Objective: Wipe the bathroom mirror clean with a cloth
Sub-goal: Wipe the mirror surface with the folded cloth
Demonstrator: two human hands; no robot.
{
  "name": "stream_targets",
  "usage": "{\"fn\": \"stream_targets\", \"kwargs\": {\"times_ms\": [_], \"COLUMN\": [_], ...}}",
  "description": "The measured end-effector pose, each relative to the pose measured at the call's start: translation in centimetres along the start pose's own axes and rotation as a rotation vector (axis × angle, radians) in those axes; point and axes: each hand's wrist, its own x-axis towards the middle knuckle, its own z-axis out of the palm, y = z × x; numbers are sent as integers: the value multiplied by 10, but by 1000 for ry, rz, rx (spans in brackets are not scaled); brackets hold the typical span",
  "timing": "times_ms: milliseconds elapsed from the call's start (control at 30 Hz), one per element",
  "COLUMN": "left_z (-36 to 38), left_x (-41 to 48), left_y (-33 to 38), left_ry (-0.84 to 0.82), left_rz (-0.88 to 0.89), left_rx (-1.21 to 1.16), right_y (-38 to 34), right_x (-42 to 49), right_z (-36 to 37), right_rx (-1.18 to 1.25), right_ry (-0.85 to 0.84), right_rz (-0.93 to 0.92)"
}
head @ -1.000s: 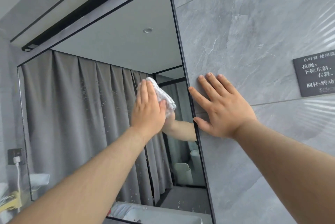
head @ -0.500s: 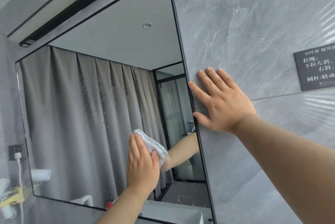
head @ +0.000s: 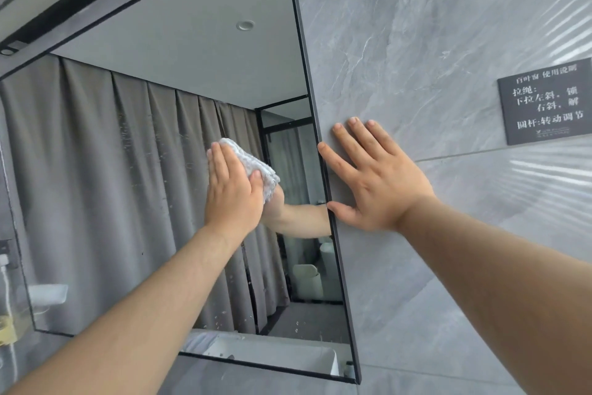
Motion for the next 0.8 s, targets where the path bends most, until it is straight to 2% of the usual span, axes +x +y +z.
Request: {"fn": "stream_targets", "kwargs": {"times_ms": [267, 433, 567, 733, 800], "left_z": [7, 37, 52, 44, 35], "left_x": [-71, -148, -201, -188, -161], "left_y": [-27, -35, -50, -53, -44], "left_ry": [-219, -246, -278, -364, -302], "left_rz": [428, 481, 588, 638, 547], "left_rx": [191, 188, 187, 229, 222], "right_y": [-20, -31, -35, -35, -36], "right_x": [-32, -50, -59, -60, -61], "right_z": [11, 14, 15, 16, 16], "right_rx": [37, 49, 46, 50, 53], "right_ry": [22, 17, -2, 10, 20], "right_rz": [-2, 12, 10, 4, 6]}}
